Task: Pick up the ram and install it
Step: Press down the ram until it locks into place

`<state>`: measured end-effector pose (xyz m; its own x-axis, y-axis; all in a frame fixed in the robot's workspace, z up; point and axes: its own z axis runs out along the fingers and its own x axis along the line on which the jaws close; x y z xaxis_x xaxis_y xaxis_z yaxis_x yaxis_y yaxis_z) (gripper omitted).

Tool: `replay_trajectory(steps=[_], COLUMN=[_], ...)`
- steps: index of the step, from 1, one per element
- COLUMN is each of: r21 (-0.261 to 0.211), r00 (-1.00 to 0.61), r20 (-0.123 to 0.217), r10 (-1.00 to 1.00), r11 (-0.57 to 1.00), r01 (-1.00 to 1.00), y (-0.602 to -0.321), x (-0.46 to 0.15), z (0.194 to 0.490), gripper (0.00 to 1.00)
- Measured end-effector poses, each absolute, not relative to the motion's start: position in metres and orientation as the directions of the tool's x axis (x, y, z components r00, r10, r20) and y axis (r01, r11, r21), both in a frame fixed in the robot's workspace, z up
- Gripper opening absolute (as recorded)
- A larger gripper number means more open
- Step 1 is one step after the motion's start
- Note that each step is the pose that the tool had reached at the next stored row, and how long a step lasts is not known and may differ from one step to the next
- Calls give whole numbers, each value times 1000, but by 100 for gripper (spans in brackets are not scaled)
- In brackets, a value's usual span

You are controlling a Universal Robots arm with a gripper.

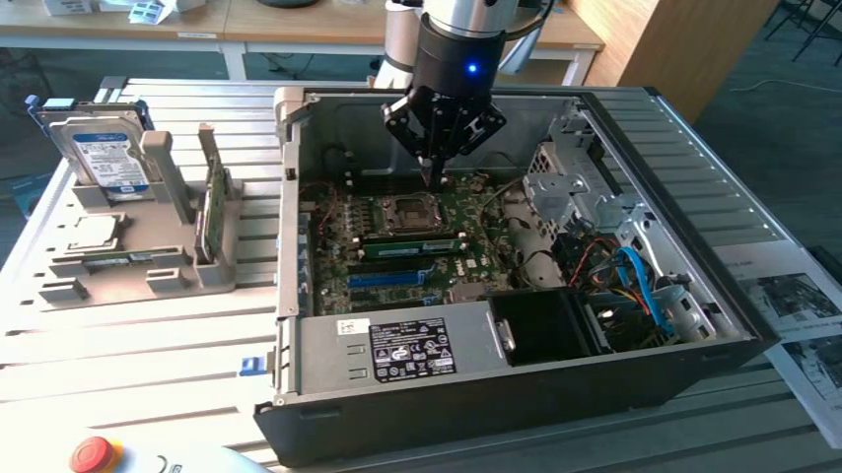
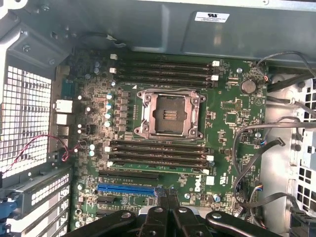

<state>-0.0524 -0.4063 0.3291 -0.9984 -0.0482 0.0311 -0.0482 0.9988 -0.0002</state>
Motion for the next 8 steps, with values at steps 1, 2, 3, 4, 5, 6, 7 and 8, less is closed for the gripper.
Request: replay_trajectory(steps=[1, 2, 3, 4, 5, 6, 7, 8], r21=[0, 0, 0, 0, 0, 0, 0, 0], r00=[-998, -998, -998, -998, -998, -998, -998, -998], r20=[31, 31, 31, 31, 31, 31, 31, 31], r10=[-48, -48, -48, -48, -48, -48, -48, -48], r11=[999, 999, 999, 999, 999, 999, 999, 999], r01=[-48, -48, -48, -48, -48, -48, -48, -48], y=[-406, -406, -406, -406, -406, -406, -406, -406], x=[-52, -52, -52, -52, -52, -52, -52, -52], z=[329, 329, 330, 330, 330, 330, 330, 331], gripper=[10, 10, 10, 10, 10, 10, 10, 10])
